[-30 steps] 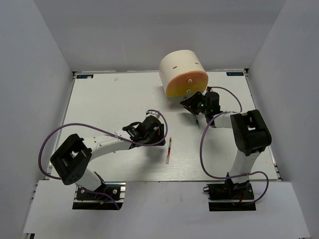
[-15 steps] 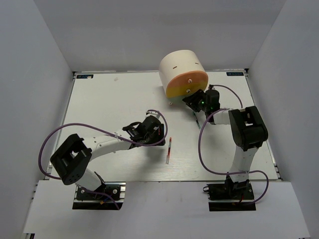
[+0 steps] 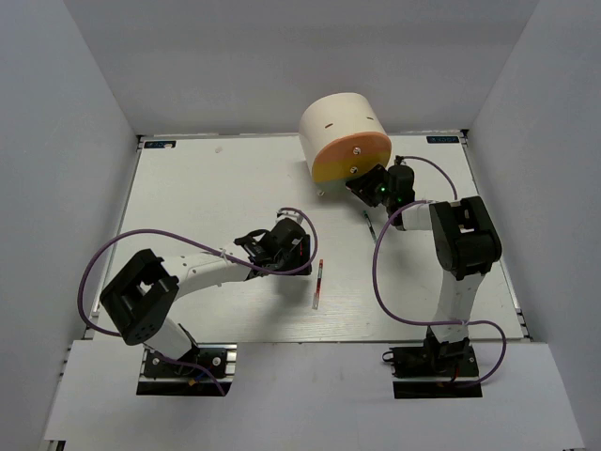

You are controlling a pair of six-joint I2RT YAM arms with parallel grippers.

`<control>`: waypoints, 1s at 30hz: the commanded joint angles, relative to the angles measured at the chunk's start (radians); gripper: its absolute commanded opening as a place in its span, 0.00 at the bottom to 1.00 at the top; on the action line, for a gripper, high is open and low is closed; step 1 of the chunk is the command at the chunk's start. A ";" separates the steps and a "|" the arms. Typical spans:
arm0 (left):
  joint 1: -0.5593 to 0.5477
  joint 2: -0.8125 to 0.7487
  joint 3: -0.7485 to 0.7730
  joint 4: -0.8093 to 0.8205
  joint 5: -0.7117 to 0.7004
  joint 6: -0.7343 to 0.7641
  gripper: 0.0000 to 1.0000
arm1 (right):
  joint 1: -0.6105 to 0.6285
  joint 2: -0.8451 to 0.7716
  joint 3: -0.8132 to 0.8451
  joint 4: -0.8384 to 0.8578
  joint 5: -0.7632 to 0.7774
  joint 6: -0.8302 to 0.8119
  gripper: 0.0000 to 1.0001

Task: Sort the stationery into containers
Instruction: Open the drawer in the storage box.

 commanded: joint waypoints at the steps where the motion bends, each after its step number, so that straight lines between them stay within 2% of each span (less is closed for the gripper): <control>1: -0.006 0.001 0.034 0.003 -0.003 0.001 0.70 | -0.002 0.018 0.045 0.034 0.016 -0.008 0.43; 2: -0.006 0.001 0.034 0.003 -0.003 0.001 0.70 | 0.000 0.021 0.050 0.034 0.019 -0.009 0.42; 6: -0.006 0.001 0.034 0.003 -0.003 0.001 0.70 | -0.002 0.030 0.050 0.038 0.008 -0.017 0.26; 7: -0.006 0.001 0.034 0.003 -0.003 0.001 0.70 | -0.002 0.030 0.048 0.038 0.002 -0.017 0.18; 11: -0.006 0.001 0.034 0.003 -0.003 0.001 0.70 | -0.002 0.002 0.010 0.046 -0.022 -0.014 0.10; 23: -0.006 0.001 0.034 0.031 0.016 0.011 0.70 | 0.001 -0.153 -0.219 0.091 -0.076 -0.011 0.08; 30: -0.006 0.022 0.045 0.060 0.048 0.031 0.70 | 0.001 -0.182 -0.246 0.087 -0.079 -0.017 0.08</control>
